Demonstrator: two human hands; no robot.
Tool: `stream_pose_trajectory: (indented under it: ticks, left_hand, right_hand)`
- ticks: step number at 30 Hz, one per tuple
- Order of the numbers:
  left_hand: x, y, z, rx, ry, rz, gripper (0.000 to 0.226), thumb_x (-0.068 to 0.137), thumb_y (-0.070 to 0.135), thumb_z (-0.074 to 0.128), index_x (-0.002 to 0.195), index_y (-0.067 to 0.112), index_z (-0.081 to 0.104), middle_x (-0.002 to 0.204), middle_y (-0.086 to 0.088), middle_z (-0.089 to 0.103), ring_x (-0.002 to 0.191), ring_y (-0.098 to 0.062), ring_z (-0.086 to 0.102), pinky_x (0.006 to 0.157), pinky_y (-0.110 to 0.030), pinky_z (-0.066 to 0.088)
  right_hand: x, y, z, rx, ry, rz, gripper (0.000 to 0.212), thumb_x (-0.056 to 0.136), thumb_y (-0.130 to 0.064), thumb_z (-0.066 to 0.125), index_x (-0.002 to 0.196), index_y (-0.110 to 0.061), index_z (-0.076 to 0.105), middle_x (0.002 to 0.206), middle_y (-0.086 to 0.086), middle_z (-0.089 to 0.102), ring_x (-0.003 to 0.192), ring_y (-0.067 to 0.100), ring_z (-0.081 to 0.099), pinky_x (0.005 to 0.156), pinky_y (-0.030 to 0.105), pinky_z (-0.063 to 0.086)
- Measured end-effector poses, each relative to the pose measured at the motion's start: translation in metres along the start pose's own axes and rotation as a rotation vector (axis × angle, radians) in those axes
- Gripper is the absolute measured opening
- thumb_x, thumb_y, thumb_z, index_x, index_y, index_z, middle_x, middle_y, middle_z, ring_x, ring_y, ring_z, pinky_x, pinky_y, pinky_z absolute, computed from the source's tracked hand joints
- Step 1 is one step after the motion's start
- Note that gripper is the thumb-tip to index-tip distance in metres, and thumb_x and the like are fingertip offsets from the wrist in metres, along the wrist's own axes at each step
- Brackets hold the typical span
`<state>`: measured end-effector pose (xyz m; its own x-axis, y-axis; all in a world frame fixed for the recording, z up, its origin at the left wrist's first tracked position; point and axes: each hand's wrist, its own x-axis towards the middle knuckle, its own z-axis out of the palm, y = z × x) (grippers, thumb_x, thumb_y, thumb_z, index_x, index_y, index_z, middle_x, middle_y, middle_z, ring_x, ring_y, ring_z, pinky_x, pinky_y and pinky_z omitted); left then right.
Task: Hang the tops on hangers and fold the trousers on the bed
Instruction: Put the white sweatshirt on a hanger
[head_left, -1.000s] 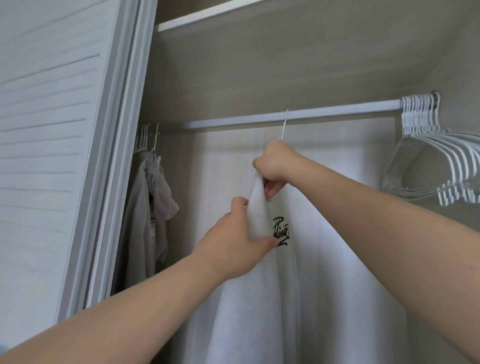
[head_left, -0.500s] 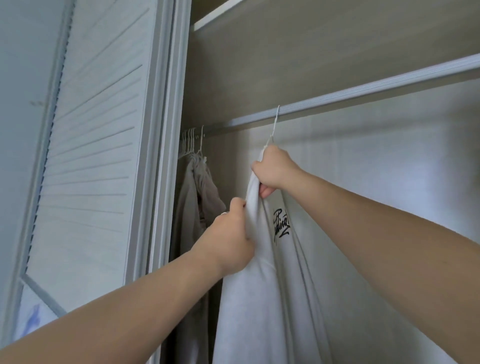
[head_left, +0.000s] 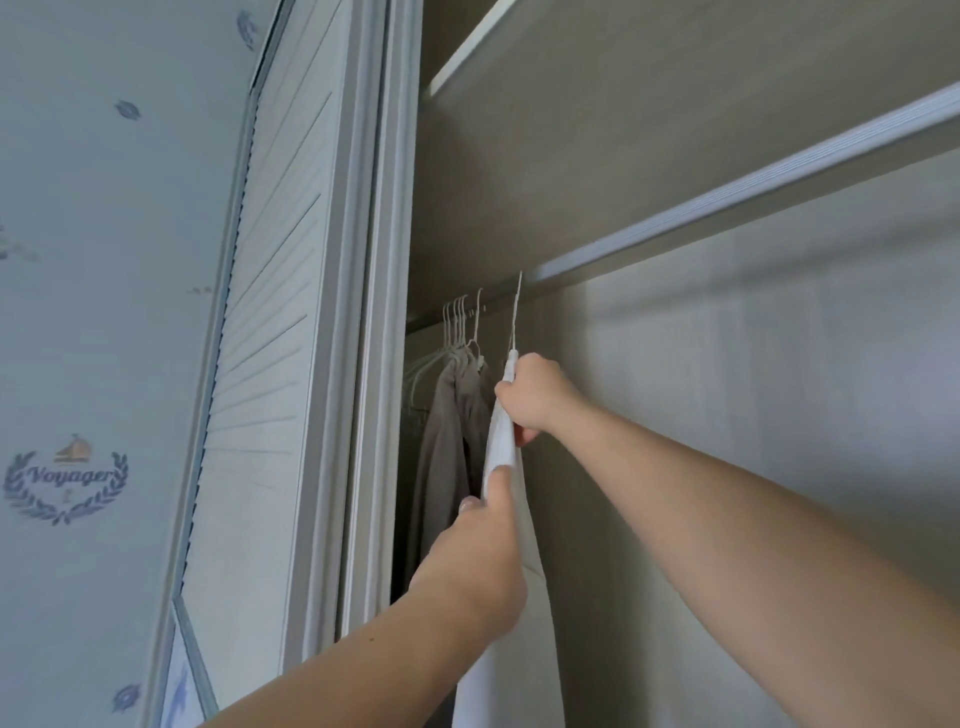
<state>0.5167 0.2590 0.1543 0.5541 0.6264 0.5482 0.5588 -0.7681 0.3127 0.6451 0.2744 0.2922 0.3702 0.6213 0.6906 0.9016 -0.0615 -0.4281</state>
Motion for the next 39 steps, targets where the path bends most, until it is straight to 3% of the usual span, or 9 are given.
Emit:
stream_pose_trajectory:
  ticks: [4,8,14,18,24,29,34,36,39]
  left_hand:
    - [0.019,-0.01,0.001,0.226,-0.048,-0.07,0.066,0.095,0.0,0.057,0.15,0.018,0.026,0.151,-0.016,0.035,0.108,-0.028,0.064,0.094,-0.041,0.057]
    - [0.031,-0.012,0.0,0.458,-0.147,-0.13,0.043,0.101,0.01,0.056,0.142,0.009,0.043,0.137,-0.015,0.049,0.116,-0.03,0.061,0.102,-0.039,0.051]
    - [0.042,-0.02,0.005,0.914,-0.31,-0.114,0.039,0.102,0.016,0.056,0.136,0.002,0.045,0.119,-0.018,0.057,0.118,-0.034,0.058,0.104,-0.042,0.042]
    - [0.029,-0.02,0.004,0.86,-0.286,-0.122,0.04,0.103,0.016,0.054,0.14,0.005,0.043,0.136,-0.018,0.048,0.124,-0.031,0.054,0.101,-0.037,0.041]
    - [-0.001,-0.031,0.023,0.663,-0.292,-0.151,0.035,0.101,0.013,0.053,0.134,0.003,0.046,0.14,-0.019,0.046,0.118,-0.034,0.059,0.109,-0.046,0.044]
    - [-0.066,-0.016,0.011,0.631,-0.217,0.002,0.055,0.095,0.004,0.057,0.147,0.006,0.037,0.158,-0.02,0.025,0.136,-0.039,0.041,0.11,-0.048,0.042]
    - [-0.161,-0.062,0.003,0.753,-0.066,0.265,0.036,0.072,0.038,0.069,0.104,0.023,0.075,0.126,-0.007,0.069,0.123,-0.032,0.063,0.104,-0.048,0.048]
    - [-0.197,-0.085,-0.013,0.716,-0.04,0.263,0.046,0.075,0.053,0.061,0.113,0.028,0.072,0.138,-0.005,0.063,0.131,-0.031,0.057,0.115,-0.052,0.037]
    - [-0.26,-0.114,-0.051,0.728,0.044,0.225,0.055,0.086,0.058,0.052,0.131,0.027,0.061,0.153,-0.007,0.049,0.143,-0.034,0.043,0.112,-0.053,0.024]
  right_hand:
    - [0.026,-0.008,0.023,0.111,-0.06,0.005,0.021,0.097,-0.012,0.047,0.078,-0.004,0.054,0.083,0.023,0.066,0.054,0.036,0.07,0.054,0.041,0.061]
    - [0.046,-0.02,0.044,0.208,-0.129,0.037,0.021,0.1,-0.013,0.048,0.088,0.0,0.058,0.098,0.026,0.066,0.072,0.042,0.071,0.061,0.05,0.063]
    - [0.057,-0.02,0.061,0.23,-0.173,0.059,0.027,0.102,-0.025,0.05,0.097,0.0,0.058,0.098,0.023,0.069,0.067,0.036,0.073,0.061,0.045,0.063]
    - [0.044,-0.003,0.06,0.21,-0.143,0.012,0.034,0.1,-0.039,0.053,0.106,-0.006,0.061,0.083,0.016,0.071,0.061,0.029,0.073,0.058,0.044,0.063]
    - [0.003,0.02,0.047,0.07,-0.085,-0.174,0.053,0.099,-0.046,0.052,0.144,-0.021,0.042,0.143,0.007,0.049,0.125,0.029,0.052,0.101,0.047,0.049]
    - [-0.056,0.02,0.027,0.05,0.027,-0.228,0.053,0.101,-0.047,0.046,0.149,-0.026,0.039,0.153,0.001,0.038,0.141,0.027,0.033,0.112,0.046,0.034]
    - [-0.132,-0.002,0.017,-0.065,0.18,-0.328,0.055,0.103,-0.053,0.034,0.153,-0.028,0.033,0.162,-0.001,0.027,0.15,0.023,0.016,0.122,0.048,0.017]
    - [-0.165,-0.02,0.017,-0.068,0.166,-0.352,0.058,0.102,-0.057,0.028,0.155,-0.033,0.029,0.165,-0.003,0.02,0.152,0.021,0.009,0.121,0.05,0.009]
    - [-0.219,-0.058,0.023,-0.057,0.115,-0.406,0.064,0.098,-0.061,0.02,0.156,-0.036,0.023,0.167,-0.005,0.013,0.154,0.02,0.003,0.121,0.054,0.006]
